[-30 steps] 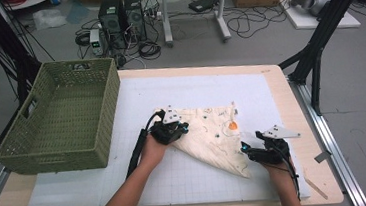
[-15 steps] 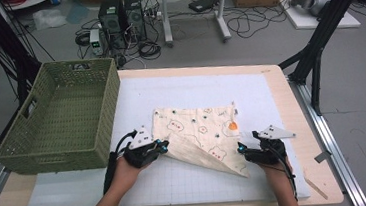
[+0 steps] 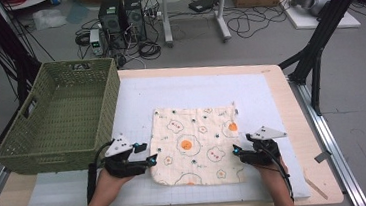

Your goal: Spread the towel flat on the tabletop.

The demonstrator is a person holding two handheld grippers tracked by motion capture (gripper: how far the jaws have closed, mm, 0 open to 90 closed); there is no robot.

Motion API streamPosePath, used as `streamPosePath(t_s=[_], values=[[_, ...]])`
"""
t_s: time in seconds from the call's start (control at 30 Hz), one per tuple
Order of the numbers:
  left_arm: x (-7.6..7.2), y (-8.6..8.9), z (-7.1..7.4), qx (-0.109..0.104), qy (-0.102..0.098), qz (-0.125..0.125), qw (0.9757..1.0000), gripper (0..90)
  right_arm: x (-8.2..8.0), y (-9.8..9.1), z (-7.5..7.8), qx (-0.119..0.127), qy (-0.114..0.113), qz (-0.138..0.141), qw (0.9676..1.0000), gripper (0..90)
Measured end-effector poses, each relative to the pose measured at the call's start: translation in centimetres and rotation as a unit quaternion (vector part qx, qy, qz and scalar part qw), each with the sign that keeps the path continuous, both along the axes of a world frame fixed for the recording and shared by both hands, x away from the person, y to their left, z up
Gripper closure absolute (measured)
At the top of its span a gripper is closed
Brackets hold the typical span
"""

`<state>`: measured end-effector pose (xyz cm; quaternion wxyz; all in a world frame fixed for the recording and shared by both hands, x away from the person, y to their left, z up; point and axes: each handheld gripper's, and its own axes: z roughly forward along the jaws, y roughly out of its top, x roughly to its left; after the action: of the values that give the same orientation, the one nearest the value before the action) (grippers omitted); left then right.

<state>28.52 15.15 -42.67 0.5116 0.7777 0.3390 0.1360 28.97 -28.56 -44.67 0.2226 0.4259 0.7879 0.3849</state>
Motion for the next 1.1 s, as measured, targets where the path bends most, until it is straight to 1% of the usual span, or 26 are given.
streamPosePath(t_s=[0.07,0.13,0.17,0.23,0.3,0.33,0.4,0.47,0.5,0.53,0.57,0.6,0.63,0.67,0.7,0.73,0.8,0.83,0.87,0.9,0.93,0.97,1.0,1.03,1.07,1.1], values=[[0.6,0.4,-0.1,0.009,0.001,0.014,0.9999,41.0,0.1,0.2,-0.2,-0.001,0.010,0.003,0.9999,39.6],[1.4,0.4,-0.4,0.024,0.005,0.031,0.9992,41.4,0.1,0.6,-0.3,-0.015,0.013,0.011,0.9997,45.4],[1.9,0.3,-0.5,0.026,0.007,0.037,0.9990,41.4,0.1,0.7,-0.3,-0.019,0.015,0.013,0.9996,48.5],[2.8,0.0,-0.7,0.031,0.013,0.051,0.9982,41.9,0.2,0.8,-0.3,-0.007,0.026,0.016,0.9995,57.3],[4.0,-0.5,-0.8,0.041,0.015,0.070,0.9966,42.2,0.3,0.7,-0.3,0.013,0.045,0.016,0.9988,71.5],[4.4,-0.8,-0.8,0.045,0.017,0.078,0.9958,42.2,0.3,0.7,-0.1,0.007,0.051,0.011,0.9986,85.0],[5.0,-1.1,-0.7,0.036,0.018,0.092,0.9949,42.5,0.2,0.8,0.4,-0.025,0.051,0.001,0.9984,85.6],[5.7,-1.4,-0.7,0.036,0.018,0.100,0.9941,42.8,0.0,0.6,0.6,-0.044,0.055,-0.006,0.9975,85.6],[6.2,-1.6,-0.7,0.042,0.020,0.102,0.9936,42.9,0.0,0.4,0.6,-0.045,0.053,-0.005,0.9976,85.5],[6.7,-1.8,-0.7,0.044,0.022,0.105,0.9932,42.9,-0.1,0.2,0.6,-0.044,0.049,-0.005,0.9978,84.8],[7.2,-2.0,-0.7,0.051,0.023,0.106,0.9928,42.9,-0.2,0.1,0.6,-0.039,0.046,-0.004,0.9982,82.7],[7.8,-2.2,-0.7,0.056,0.023,0.108,0.9923,42.9,-0.3,0.1,0.7,-0.036,0.042,0.002,0.9985,77.9],[8.4,-2.4,-0.7,0.065,0.024,0.110,0.9914,42.9,-0.3,0.1,0.8,-0.032,0.036,-0.001,0.9988,74.2],[9.0,-2.6,-0.7,0.069,0.028,0.115,0.9905,42.7,-0.3,0.1,0.9,-0.027,0.032,0.000,0.9991,70.6],[9.4,-2.8,-0.8,0.067,0.025,0.120,0.9902,42.5,-0.3,0.1,0.9,-0.021,0.027,0.001,0.9994,66.9],[10.0,-3.0,-0.9,0.074,0.031,0.119,0.9896,42.6,-0.3,0.1,1.0,-0.016,0.021,0.000,0.9996,65.2],[10.9,-3.5,-1.2,0.090,0.040,0.116,0.9884,42.6,-0.3,0.1,1.1,-0.016,0.008,-0.004,0.9998,59.5],[11.1,-3.8,-1.4,0.084,0.039,0.119,0.9885,43.0,-0.3,0.1,1.1,-0.014,0.003,-0.005,0.9999,57.7],[11.2,-3.9,-1.6,0.080,0.044,0.116,0.9891,46.4,-0.3,0.1,1.1,-0.010,0.002,-0.007,0.9999,56.5],[11.2,-4.2,-2.0,0.084,0.050,0.113,0.9888,49.7,-0.3,0.0,1.1,-0.008,0.000,-0.008,0.9999,54.9],[11.2,-4.5,-2.3,0.099,0.052,0.101,0.9886,50.1,-0.3,0.0,1.1,-0.008,0.001,-0.011,0.9999,53.9],[11.0,-4.8,-2.3,0.112,0.039,0.102,0.9877,50.2,-0.2,-0.1,1.0,-0.008,-0.002,-0.012,0.9999,53.2],[10.9,-5.1,-2.3,0.116,0.032,0.089,0.9887,51.8,-0.2,-0.1,1.0,-0.008,-0.001,-0.014,0.9999,51.8],[10.8,-5.2,-2.2,0.121,0.029,0.078,0.9892,63.7,-0.1,-0.1,0.9,-0.006,-0.002,-0.018,0.9998,49.3],[10.6,-5.4,-2.2,0.135,0.016,0.068,0.9884,67.9,-0.1,-0.2,0.9,-0.005,-0.005,-0.021,0.9997,48.0],[10.3,-5.7,-2.2,0.146,0.004,0.057,0.9876,77.3,0.0,-0.1,0.9,-0.005,-0.005,-0.025,0.9997,46.3]])
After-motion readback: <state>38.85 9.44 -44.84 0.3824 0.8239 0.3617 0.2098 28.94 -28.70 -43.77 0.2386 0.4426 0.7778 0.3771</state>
